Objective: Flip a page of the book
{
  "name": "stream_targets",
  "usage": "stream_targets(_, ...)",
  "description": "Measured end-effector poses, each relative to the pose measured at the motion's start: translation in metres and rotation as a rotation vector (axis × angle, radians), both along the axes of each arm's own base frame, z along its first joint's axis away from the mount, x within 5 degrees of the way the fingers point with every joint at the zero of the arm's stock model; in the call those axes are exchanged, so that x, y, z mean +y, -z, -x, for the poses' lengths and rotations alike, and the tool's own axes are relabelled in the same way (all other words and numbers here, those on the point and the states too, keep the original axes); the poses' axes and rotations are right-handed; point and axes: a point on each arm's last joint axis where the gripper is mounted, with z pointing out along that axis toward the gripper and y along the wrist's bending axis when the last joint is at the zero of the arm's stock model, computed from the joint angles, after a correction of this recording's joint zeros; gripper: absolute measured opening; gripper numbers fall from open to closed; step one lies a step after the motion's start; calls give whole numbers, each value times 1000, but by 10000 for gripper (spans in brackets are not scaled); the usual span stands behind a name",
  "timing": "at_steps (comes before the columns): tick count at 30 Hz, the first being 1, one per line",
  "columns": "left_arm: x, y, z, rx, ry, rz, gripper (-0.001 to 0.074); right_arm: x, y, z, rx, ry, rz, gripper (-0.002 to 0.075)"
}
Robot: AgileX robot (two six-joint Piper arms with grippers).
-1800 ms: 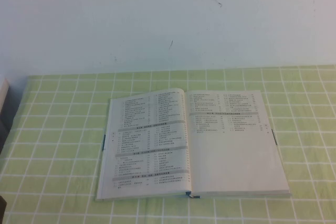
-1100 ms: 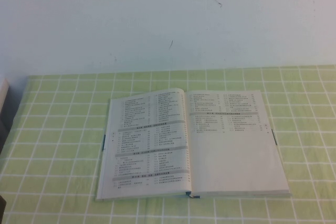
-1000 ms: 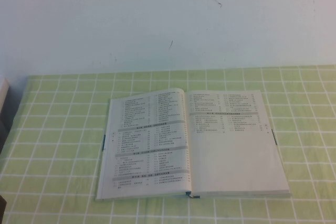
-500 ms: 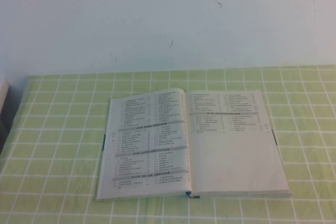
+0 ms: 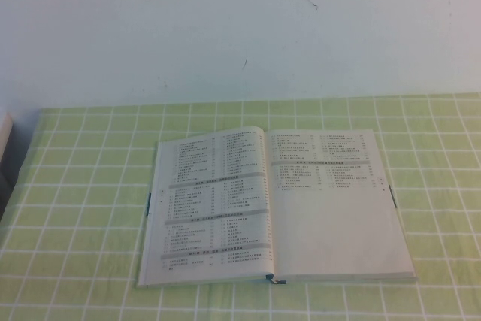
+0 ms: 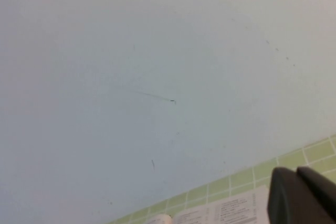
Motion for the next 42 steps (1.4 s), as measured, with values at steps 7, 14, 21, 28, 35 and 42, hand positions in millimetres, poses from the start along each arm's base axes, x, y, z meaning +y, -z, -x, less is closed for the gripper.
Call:
stream_targets(7,0,0,0,1,-5,2,-4,1,0,0,-29,10,157,-3)
stream_targets(14,0,-27,-5,-2,-7,-52,-2,1,-14,-7,-4,8,288,-3)
stream_targets(21,-16,-70,-40,134,204,-296,-2,-1,-59,-51,123,-31,533,-3)
stream_targets(28,-16,-86,-94,254,270,-522,-2,-1,-59,-86,233,-81,488,-3)
stream_targets(35,-6,-83,-147,407,215,-563,-2,3,-67,-98,181,-155,666,-3)
stream_targets(42,-1,-76,-198,544,237,-609,-2,-5,-101,-128,169,-102,817,-3)
